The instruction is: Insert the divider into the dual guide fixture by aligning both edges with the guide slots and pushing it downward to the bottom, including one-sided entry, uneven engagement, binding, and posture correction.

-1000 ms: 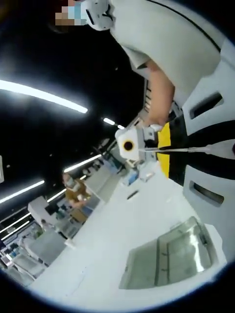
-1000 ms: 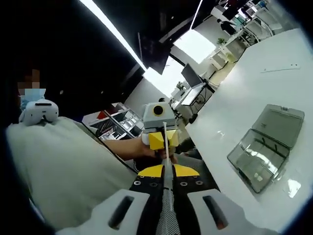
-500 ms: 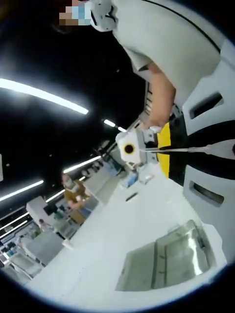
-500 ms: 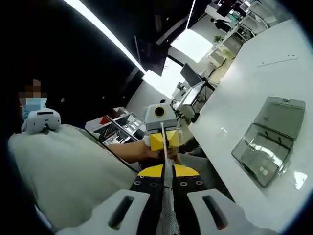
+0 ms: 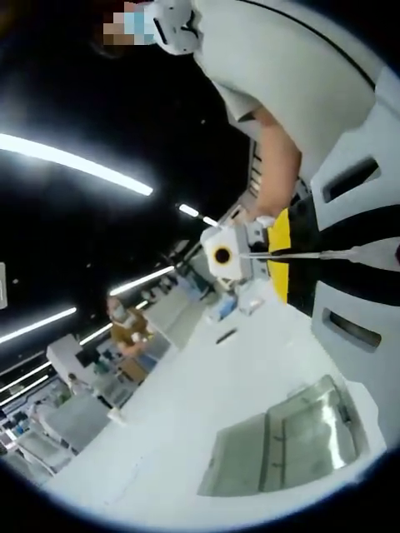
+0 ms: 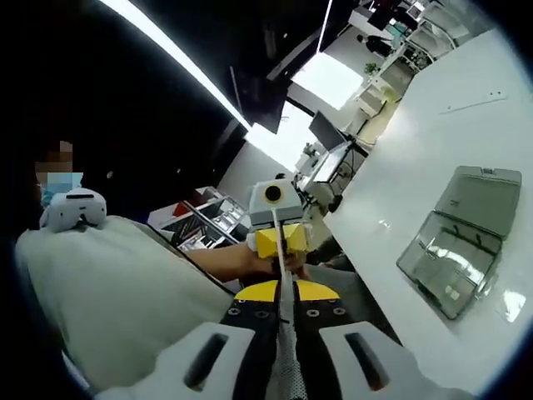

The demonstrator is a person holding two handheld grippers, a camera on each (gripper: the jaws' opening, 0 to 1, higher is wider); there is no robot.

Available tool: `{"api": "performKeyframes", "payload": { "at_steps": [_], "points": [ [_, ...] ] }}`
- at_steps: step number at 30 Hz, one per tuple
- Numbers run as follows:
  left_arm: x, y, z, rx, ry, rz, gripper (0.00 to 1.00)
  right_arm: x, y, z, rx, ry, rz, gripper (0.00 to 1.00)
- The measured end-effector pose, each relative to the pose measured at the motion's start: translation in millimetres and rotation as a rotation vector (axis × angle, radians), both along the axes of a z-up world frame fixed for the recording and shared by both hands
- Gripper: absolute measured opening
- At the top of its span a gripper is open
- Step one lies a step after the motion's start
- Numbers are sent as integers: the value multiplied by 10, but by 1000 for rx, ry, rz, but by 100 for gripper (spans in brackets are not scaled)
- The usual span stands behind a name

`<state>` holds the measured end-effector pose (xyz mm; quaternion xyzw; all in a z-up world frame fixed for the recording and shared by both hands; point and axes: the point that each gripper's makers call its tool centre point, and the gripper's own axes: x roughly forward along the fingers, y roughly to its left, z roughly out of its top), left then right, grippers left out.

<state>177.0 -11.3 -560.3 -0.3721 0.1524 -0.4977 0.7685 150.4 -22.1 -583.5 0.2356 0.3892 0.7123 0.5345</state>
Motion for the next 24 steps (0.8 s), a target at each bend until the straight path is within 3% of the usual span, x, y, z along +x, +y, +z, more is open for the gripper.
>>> {"api": "performKeyframes", "payload": {
  "at_steps": [24],
  "points": [
    [-3,-11,12,-2,2,-3,0,-5,12,21,7,13,5,1]
  ]
}}
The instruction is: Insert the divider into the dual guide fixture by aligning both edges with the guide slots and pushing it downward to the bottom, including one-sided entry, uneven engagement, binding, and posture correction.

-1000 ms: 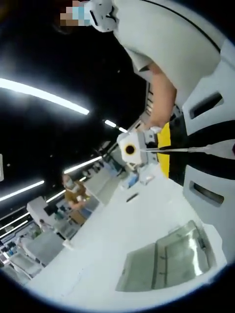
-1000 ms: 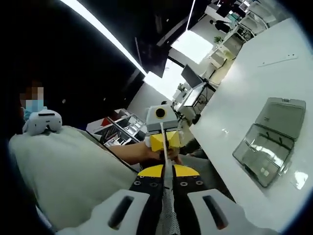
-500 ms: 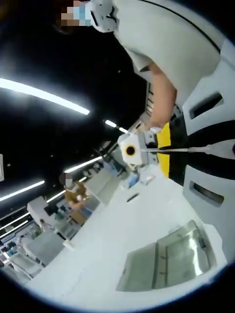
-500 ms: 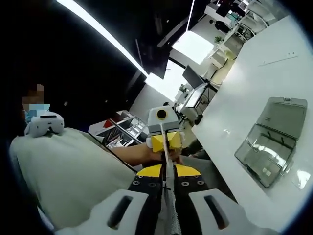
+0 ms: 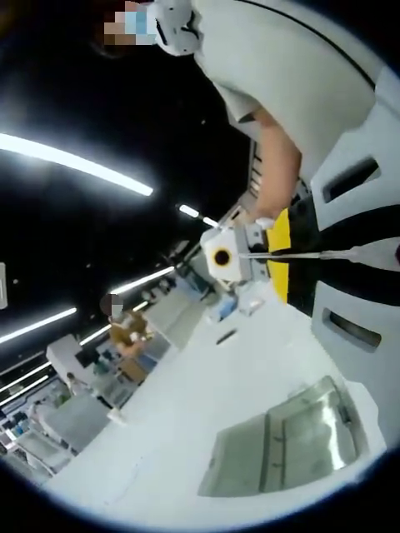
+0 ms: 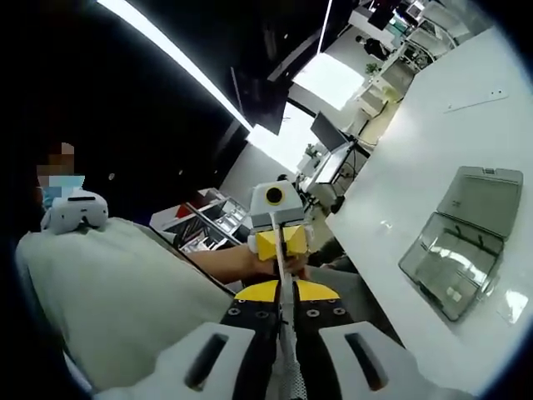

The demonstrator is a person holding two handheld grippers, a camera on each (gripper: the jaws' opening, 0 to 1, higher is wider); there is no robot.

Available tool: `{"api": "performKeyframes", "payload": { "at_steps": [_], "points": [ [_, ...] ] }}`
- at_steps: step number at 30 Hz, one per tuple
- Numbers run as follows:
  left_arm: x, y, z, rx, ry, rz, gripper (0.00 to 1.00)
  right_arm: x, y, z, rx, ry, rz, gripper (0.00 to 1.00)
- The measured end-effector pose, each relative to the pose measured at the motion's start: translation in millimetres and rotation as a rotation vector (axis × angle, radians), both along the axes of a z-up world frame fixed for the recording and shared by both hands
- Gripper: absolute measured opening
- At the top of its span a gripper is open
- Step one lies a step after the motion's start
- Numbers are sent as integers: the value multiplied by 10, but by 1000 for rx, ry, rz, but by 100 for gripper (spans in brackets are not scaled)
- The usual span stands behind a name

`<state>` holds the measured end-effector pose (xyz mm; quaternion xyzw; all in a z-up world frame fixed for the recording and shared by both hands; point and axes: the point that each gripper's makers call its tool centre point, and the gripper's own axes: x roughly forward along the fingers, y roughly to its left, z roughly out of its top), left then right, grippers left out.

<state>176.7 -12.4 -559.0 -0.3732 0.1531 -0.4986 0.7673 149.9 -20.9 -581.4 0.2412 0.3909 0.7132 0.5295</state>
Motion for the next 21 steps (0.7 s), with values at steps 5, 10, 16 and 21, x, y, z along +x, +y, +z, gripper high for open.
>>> {"api": "performKeyframes", "payload": {
  "at_steps": [5,10,16,21],
  "points": [
    [12,5,-14,0,4,7,0,21,1,-7,-5,-8,-9,1],
    [41,26,-50,-3,26,12,0,27,8,-12,-21,-7,-15,0],
    [82,45,-87,19,31,37,0,61,25,-39,-40,-23,-41,0],
    [116,73,-171,75,20,67,6,103,22,-76,-59,-37,-59,0]
  ]
}}
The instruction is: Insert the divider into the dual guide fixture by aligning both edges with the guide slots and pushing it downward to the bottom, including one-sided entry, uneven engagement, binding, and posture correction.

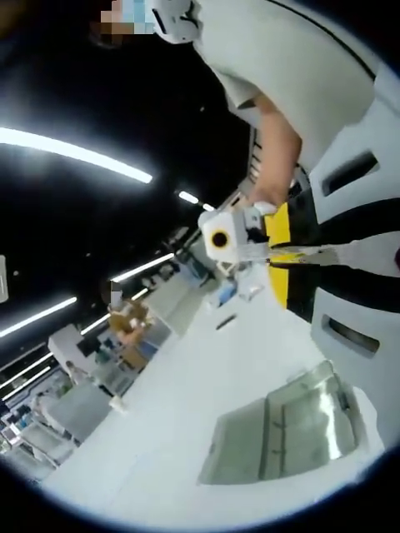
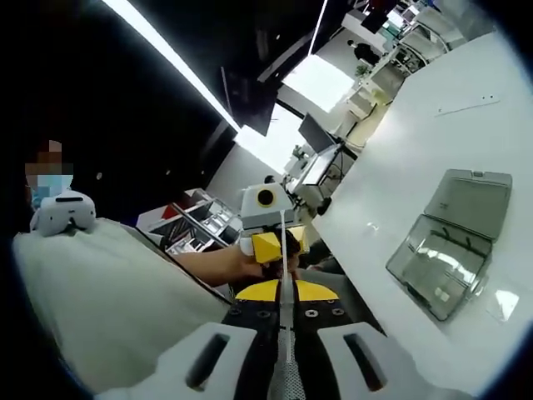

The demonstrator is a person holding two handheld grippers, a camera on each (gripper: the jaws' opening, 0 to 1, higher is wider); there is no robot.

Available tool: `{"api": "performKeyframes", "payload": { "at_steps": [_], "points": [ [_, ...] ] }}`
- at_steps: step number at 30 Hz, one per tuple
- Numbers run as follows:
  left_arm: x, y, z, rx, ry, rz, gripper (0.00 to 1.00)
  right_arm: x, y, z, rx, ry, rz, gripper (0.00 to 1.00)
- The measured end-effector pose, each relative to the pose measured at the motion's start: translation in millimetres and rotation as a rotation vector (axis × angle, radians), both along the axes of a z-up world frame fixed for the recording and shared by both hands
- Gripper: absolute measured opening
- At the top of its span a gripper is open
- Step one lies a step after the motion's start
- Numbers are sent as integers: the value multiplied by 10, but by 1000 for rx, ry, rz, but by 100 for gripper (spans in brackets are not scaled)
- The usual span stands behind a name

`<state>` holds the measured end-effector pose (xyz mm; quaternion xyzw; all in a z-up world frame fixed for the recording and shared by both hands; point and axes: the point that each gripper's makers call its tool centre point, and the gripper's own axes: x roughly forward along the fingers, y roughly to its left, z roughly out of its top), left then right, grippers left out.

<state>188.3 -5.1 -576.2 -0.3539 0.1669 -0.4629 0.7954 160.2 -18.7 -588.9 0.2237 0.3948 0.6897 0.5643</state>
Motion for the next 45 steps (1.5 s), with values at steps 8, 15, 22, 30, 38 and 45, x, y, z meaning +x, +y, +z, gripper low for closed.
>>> {"api": "performKeyframes", "payload": {
  "at_steps": [8,15,22,30,38,45],
  "points": [
    [68,63,-90,73,-10,59,15,70,-1,-64,-42,0,-36,0],
    [53,121,-174,165,-47,93,18,141,-23,-128,-89,10,-72,0],
    [21,147,-304,302,-88,114,26,186,-41,-217,-146,7,-91,0],
    [-36,171,-424,416,-120,122,39,242,-65,-338,-240,5,-128,0],
    [-127,270,-571,534,-141,132,46,321,-100,-393,-313,22,-184,0],
    [-219,311,-641,629,-175,122,55,366,-118,-435,-372,26,-223,0]
  ]
}}
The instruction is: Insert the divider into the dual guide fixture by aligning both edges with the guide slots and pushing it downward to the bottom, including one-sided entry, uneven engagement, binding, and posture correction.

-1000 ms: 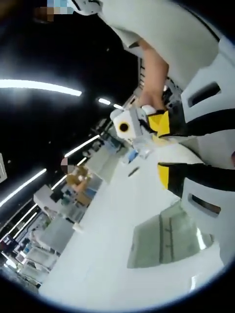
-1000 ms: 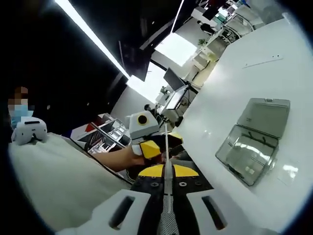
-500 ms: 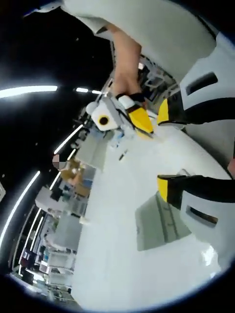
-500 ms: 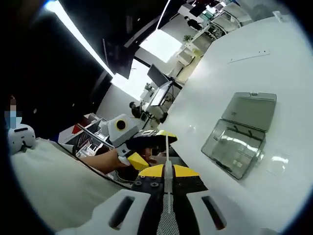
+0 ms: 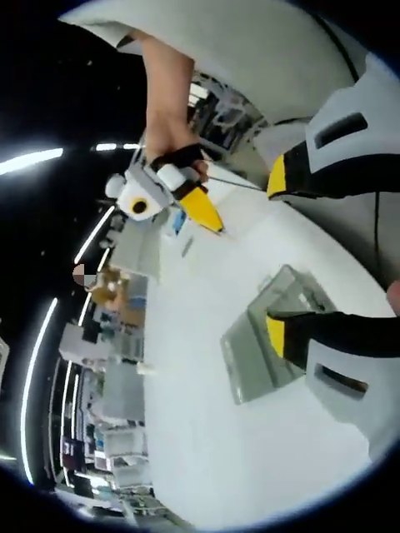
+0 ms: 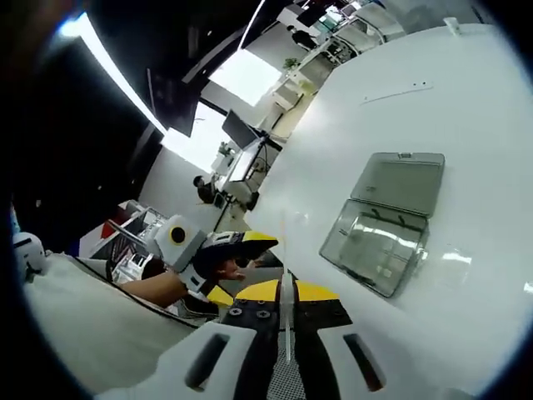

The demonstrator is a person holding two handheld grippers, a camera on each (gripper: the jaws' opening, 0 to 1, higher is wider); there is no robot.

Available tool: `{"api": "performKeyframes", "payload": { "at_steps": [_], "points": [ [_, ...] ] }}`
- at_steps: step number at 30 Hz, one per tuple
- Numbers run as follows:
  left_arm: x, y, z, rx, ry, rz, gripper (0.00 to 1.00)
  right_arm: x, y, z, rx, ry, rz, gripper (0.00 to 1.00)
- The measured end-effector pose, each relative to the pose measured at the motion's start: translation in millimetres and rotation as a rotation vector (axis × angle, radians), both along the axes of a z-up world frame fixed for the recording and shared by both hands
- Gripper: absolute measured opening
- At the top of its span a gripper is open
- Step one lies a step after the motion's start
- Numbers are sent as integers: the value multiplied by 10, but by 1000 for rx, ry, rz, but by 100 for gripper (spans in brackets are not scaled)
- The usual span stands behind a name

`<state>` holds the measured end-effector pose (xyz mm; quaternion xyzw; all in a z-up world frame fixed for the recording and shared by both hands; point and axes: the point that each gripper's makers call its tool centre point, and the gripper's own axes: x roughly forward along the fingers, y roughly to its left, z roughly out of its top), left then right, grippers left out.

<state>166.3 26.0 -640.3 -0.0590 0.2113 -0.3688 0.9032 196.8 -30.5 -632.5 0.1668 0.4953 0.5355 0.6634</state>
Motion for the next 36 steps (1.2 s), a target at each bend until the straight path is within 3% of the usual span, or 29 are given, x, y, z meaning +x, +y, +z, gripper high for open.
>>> {"api": "performKeyframes", "payload": {
  "at_steps": [16,22,32,33,34,36],
  "points": [
    [-82,157,-78,116,-22,-9,59,209,37,-266,-206,2,-91,0],
    [-87,212,-101,115,-15,-3,59,275,35,-395,-298,15,-133,0],
    [-72,302,-113,115,-13,-9,59,358,101,-543,-384,16,-157,0],
    [-69,309,-113,116,-12,-9,58,383,91,-571,-411,32,-198,0],
    [-67,314,-113,115,-12,-9,58,370,126,-574,-399,19,-159,0],
    [-66,322,-115,116,-11,-12,58,374,138,-612,-427,25,-167,0]
  ]
}}
